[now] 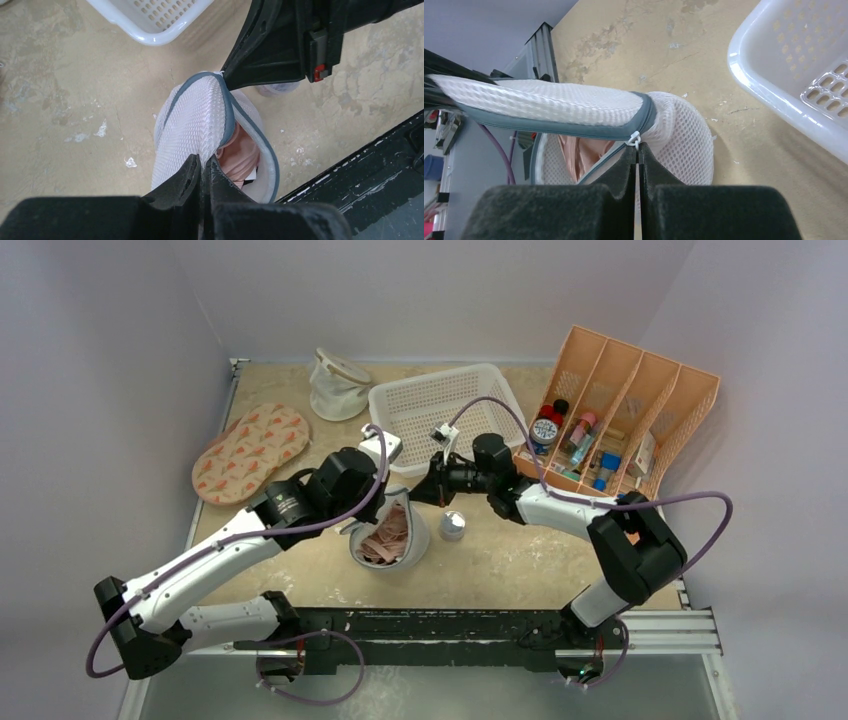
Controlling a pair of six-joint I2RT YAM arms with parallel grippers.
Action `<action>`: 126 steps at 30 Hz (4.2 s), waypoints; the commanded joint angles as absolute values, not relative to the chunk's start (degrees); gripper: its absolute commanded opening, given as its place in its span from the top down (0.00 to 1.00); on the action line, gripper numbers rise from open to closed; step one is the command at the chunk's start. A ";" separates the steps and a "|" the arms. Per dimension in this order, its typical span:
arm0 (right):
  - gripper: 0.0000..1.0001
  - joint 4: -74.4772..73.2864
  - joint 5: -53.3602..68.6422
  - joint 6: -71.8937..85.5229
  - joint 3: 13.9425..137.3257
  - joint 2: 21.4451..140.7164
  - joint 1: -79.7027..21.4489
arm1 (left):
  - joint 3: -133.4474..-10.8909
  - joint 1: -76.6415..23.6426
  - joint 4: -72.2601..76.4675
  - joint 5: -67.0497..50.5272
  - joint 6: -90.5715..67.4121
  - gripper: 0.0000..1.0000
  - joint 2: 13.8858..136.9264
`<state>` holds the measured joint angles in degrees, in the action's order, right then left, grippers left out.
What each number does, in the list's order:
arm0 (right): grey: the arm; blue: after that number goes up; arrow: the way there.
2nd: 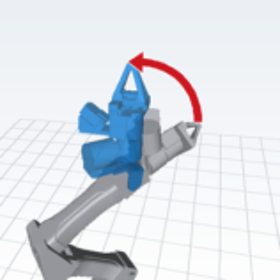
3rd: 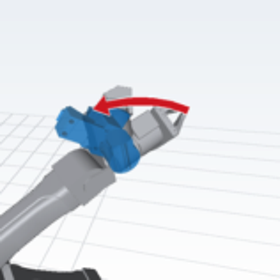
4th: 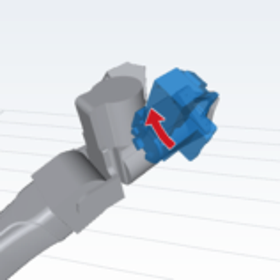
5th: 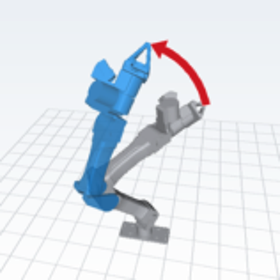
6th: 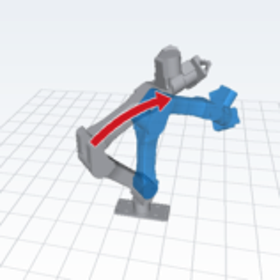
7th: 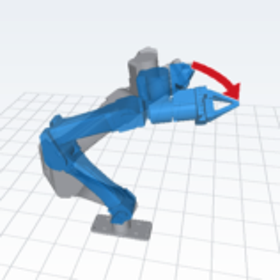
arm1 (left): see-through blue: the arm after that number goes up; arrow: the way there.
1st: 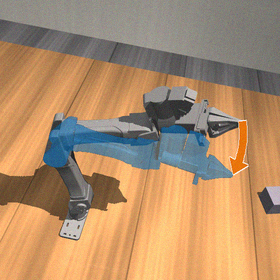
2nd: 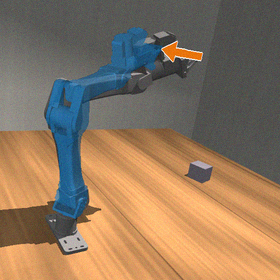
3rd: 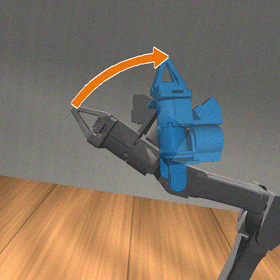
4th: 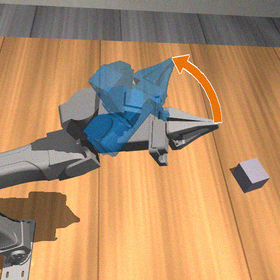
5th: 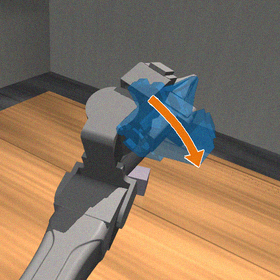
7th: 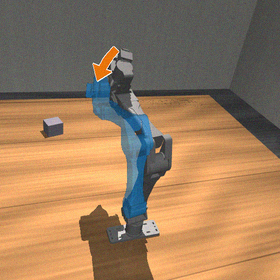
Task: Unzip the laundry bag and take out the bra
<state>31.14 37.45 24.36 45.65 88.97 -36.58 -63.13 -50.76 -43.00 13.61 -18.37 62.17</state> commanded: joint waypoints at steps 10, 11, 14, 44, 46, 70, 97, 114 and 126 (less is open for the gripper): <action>1.00 35.11 42.85 24.90 43.90 84.03 -35.64 | -64.90 -50.63 -47.82 24.12 -20.52 0.66 63.70; 1.00 35.19 43.27 24.94 43.52 83.54 -35.80 | -64.87 -50.65 -47.57 24.10 -20.64 0.60 63.94; 1.00 35.21 44.37 24.95 43.00 82.93 -36.24 | -65.14 -50.65 -45.55 23.07 -20.67 0.47 64.87; 1.00 25.19 49.17 13.52 46.17 83.34 -33.99 | -73.10 -50.74 -48.70 11.10 -5.08 1.00 61.35; 1.00 26.02 49.26 12.46 45.98 83.83 -33.27 | -73.74 -50.70 -48.42 11.24 -5.18 1.00 60.86; 1.00 27.62 51.39 17.43 46.64 81.29 -37.29 | -66.07 -50.80 -40.85 8.54 -14.07 0.31 63.89; 1.00 30.02 51.21 19.49 44.24 80.08 -37.37 | -66.82 -51.77 -45.07 7.98 -13.10 0.82 64.11; 1.00 19.92 52.62 5.59 52.47 88.24 -33.12 | -71.09 -51.78 -55.80 1.54 -12.09 1.00 61.20; 0.96 19.30 53.60 0.26 57.69 94.58 -33.00 | -76.23 -51.79 -58.05 -1.05 -15.58 1.00 59.29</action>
<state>18.63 53.56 2.94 53.67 93.36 -33.76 -72.05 -51.81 -56.95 1.26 -13.43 61.93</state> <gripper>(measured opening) 0.029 0.014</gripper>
